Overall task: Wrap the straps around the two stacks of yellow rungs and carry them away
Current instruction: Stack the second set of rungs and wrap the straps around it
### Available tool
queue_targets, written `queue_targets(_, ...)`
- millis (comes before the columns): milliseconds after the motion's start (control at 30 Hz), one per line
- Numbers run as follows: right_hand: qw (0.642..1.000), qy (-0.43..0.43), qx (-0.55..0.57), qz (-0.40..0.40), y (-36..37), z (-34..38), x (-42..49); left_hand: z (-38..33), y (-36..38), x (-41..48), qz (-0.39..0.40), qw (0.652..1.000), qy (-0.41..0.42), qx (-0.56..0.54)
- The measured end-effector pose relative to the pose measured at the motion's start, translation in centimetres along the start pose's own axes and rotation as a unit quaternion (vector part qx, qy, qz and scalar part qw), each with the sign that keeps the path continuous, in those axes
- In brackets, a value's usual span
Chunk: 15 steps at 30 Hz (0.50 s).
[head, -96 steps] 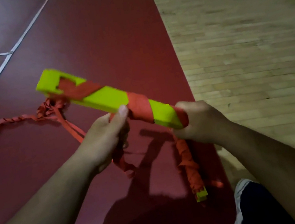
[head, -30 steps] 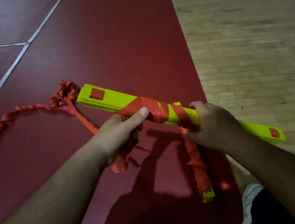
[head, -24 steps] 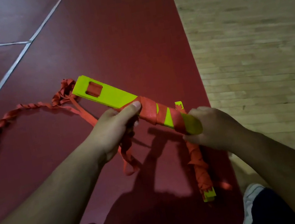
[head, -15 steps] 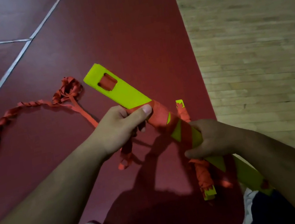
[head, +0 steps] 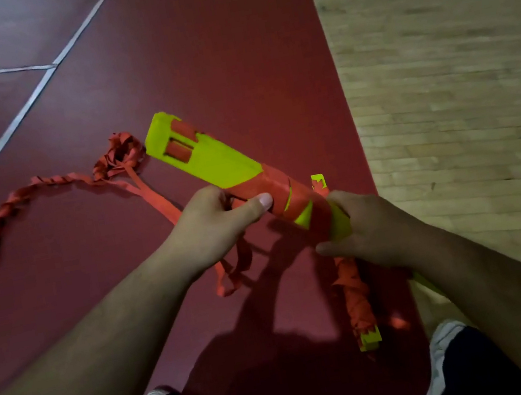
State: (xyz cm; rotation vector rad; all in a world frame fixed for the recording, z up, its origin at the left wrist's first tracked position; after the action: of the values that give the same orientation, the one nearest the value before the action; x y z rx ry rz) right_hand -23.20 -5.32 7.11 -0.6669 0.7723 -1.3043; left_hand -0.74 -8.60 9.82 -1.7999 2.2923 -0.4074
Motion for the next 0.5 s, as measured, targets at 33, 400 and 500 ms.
queue_targets(33,1.0,-0.003,-0.024,-0.016,-0.1,0.1,0.0,0.2,0.0,0.0,-0.004,1.0,-0.015,0.001)
queue_targets(400,0.994,-0.095,-0.043,-0.042,0.5,0.5,-0.4,0.6,-0.2,0.3,-0.073,0.986,-0.101,-0.113)
queue_targets(500,0.996,-0.077,0.004,-0.034,-0.1,0.7,-0.1,-0.6,-0.7,-0.1,-0.018,0.992,-0.006,-0.127)
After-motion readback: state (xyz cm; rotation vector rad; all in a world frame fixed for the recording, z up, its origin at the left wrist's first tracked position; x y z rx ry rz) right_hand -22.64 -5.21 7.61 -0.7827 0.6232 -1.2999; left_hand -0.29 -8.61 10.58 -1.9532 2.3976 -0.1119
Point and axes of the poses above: each hand's wrist, its own x-axis towards the middle knuckle, its own y-axis out of the palm, z = x × y, the point moved 4 cm from there along x, towards the middle knuckle, and after that the axes turned 9 degrees about -z, right-handed, at the moved point
